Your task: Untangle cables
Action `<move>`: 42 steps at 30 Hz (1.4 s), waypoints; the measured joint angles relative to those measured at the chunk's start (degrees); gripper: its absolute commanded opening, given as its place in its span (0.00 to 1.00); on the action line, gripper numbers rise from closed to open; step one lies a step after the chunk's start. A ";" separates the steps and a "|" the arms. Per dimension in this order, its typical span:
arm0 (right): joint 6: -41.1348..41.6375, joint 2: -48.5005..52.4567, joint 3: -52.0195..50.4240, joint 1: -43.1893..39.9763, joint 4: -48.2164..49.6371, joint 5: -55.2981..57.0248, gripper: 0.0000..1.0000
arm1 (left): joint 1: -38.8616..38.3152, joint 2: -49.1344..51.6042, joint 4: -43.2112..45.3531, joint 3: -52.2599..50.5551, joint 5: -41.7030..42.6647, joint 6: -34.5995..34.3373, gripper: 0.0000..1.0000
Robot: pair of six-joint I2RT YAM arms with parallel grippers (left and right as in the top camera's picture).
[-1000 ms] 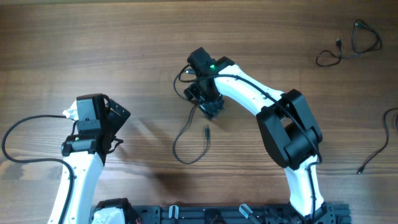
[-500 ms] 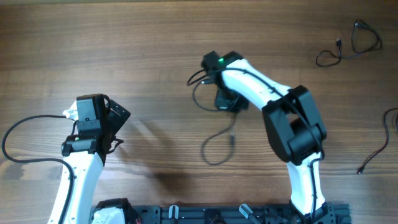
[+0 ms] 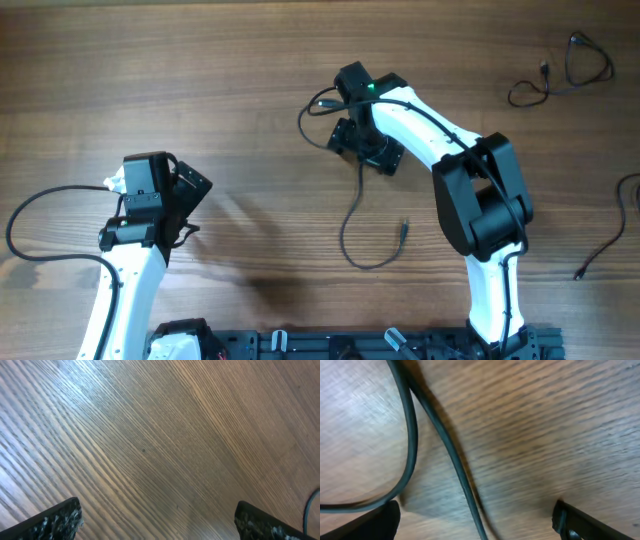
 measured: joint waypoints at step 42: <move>-23.56 0.70 0.46 3.52 -7.80 1.81 0.84 | 0.00 0.00 0.00 0.00 1.44 -0.02 1.00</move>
